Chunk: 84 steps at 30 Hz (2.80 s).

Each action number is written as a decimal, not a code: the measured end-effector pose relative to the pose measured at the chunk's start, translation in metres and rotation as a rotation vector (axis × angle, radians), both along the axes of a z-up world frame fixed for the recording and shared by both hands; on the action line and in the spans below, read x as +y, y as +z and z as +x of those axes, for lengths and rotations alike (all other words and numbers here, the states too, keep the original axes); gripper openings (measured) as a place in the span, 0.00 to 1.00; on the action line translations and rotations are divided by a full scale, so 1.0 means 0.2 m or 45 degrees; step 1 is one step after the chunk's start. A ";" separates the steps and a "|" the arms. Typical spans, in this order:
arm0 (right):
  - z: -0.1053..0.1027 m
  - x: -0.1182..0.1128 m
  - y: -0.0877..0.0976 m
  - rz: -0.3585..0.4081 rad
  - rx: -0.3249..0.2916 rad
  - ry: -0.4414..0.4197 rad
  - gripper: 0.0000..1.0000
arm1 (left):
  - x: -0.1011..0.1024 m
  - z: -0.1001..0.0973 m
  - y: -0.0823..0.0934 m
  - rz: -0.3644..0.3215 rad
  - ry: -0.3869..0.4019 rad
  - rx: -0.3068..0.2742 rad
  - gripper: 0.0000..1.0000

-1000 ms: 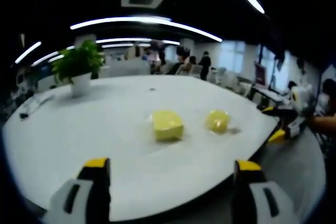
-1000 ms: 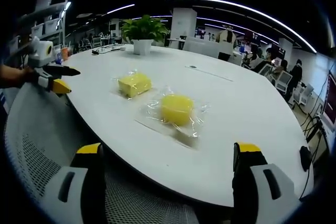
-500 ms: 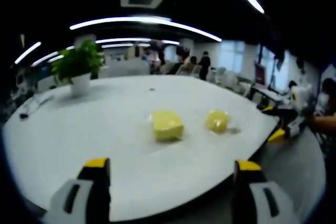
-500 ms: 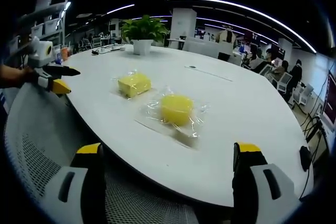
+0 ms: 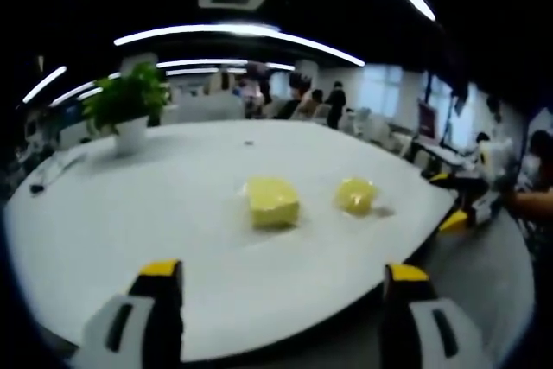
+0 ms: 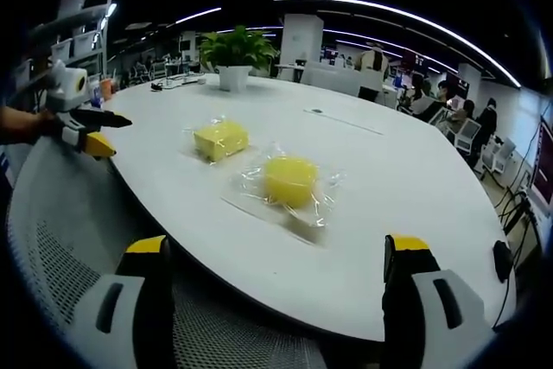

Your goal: Compare the silicone blocks by pressing each to a similar depth, holding the contact briefly, and releasing to observe deformation and rebound differences across the visible hardness samples.

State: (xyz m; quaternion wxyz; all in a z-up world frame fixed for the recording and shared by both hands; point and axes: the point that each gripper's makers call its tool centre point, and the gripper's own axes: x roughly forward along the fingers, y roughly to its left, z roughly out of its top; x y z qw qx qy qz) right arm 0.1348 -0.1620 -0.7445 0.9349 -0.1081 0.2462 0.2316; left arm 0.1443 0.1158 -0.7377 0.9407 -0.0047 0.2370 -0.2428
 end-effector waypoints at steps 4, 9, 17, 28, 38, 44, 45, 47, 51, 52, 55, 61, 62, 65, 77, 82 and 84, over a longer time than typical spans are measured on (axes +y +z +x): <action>0.00 0.00 0.01 0.006 -0.013 0.000 0.96 | -0.01 0.00 -0.01 -0.039 -0.018 0.026 0.97; 0.00 0.00 0.01 0.010 -0.011 0.001 0.96 | -0.01 -0.01 0.00 -0.048 -0.019 0.027 0.97; 0.01 0.00 0.00 0.010 -0.003 -0.001 0.96 | -0.03 -0.02 0.01 -0.077 -0.074 0.034 0.95; 0.01 0.00 0.00 0.010 -0.003 -0.001 0.96 | 0.01 0.00 0.03 -0.064 -0.089 0.028 0.94; 0.01 0.00 0.00 0.008 -0.003 -0.008 0.96 | 0.06 0.08 0.01 -0.064 -0.092 0.064 0.86; 0.01 0.00 0.00 0.006 0.001 -0.008 0.96 | 0.05 0.10 -0.05 -0.108 -0.096 0.131 0.80; 0.01 0.00 0.00 0.006 0.001 -0.008 0.96 | 0.05 0.11 -0.05 -0.116 -0.100 0.133 0.80; 0.01 0.00 0.00 0.005 0.001 -0.009 0.96 | 0.05 0.11 -0.04 -0.120 -0.105 0.131 0.80; 0.01 0.00 0.00 0.005 0.002 -0.009 0.96 | 0.06 0.15 -0.03 -0.107 -0.108 0.130 0.79; 0.01 0.00 0.00 0.005 0.002 -0.010 0.96 | 0.06 0.16 -0.03 -0.101 -0.111 0.129 0.79; 0.01 -0.01 0.00 0.003 0.003 -0.013 0.96 | 0.05 0.19 -0.02 -0.097 -0.116 0.125 0.78; 0.01 -0.01 0.00 0.003 0.004 -0.016 0.96 | 0.01 0.21 -0.06 -0.085 -0.145 0.148 0.72; 0.01 -0.01 0.00 0.002 0.004 -0.017 0.96 | 0.01 0.21 -0.06 -0.084 -0.144 0.150 0.73; 0.01 -0.01 0.00 0.002 0.004 -0.018 0.96 | 0.01 0.23 -0.06 -0.086 -0.144 0.153 0.73; 0.01 -0.01 0.00 0.001 0.004 -0.020 0.96 | 0.02 0.32 -0.06 -0.133 -0.136 0.175 0.70; 0.01 -0.01 0.00 0.001 0.004 -0.021 0.96 | 0.00 0.34 -0.08 -0.126 -0.144 0.184 0.69; 0.01 -0.01 0.00 0.000 0.006 -0.021 0.96 | 0.00 0.35 -0.09 -0.124 -0.146 0.190 0.69</action>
